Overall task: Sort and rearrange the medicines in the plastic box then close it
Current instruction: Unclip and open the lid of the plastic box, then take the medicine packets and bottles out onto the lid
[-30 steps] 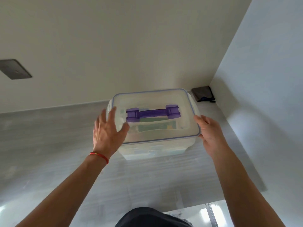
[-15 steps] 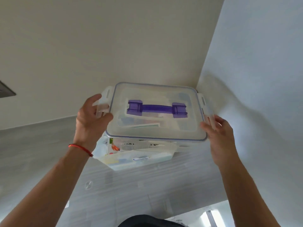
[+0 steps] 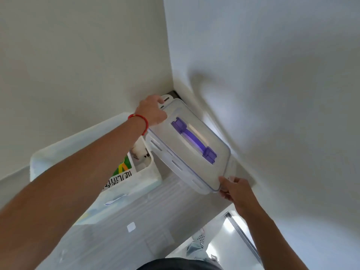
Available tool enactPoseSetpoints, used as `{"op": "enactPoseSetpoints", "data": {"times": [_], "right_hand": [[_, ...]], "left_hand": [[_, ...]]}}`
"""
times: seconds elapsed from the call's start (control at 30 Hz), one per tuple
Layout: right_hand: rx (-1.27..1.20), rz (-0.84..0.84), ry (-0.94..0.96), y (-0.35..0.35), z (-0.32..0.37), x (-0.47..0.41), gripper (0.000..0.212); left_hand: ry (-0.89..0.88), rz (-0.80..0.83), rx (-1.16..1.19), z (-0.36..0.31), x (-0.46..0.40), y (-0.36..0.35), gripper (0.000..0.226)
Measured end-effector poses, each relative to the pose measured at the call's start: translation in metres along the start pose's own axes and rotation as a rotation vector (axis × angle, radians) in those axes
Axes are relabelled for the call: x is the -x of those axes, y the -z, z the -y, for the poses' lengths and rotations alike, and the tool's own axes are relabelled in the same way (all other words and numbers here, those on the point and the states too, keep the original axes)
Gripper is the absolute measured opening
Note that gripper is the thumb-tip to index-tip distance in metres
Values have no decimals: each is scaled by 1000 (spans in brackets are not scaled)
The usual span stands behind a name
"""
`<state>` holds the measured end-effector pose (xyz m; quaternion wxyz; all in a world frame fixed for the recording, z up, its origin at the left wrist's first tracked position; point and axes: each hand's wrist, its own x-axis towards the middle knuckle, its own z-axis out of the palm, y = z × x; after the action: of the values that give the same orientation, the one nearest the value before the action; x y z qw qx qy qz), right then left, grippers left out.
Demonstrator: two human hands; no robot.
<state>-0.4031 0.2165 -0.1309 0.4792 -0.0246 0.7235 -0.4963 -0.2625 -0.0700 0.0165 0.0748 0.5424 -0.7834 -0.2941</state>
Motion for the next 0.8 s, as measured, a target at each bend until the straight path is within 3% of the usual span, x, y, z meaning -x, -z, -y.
{"op": "enactPoseSetpoints", "data": {"times": [0.1, 0.13, 0.23, 0.33, 0.5, 0.67, 0.8], "right_hand": [[-10, -24, -48, 5, -19, -8, 18], [-13, -33, -57, 4, -24, -10, 18], [-4, -83, -103, -3, -40, -18, 19], [63, -145, -163, -16, -53, -27, 49], [110, -138, -168, -46, -60, -34, 64], [120, -90, -223, -59, -55, -41, 47], [15, 18, -191, -69, -49, -41, 28]], "left_hand": [[85, 83, -48, -7, -13, -32, 13], [101, 108, -28, -7, -16, -41, 11], [154, 139, 21, 1, -19, -58, 34], [172, 86, 50, 9, -16, -58, 24], [48, 91, 206, 7, -2, -39, 25], [-103, 22, 202, 20, 34, -15, 28], [-129, -179, 228, 41, 74, 5, 28]]}}
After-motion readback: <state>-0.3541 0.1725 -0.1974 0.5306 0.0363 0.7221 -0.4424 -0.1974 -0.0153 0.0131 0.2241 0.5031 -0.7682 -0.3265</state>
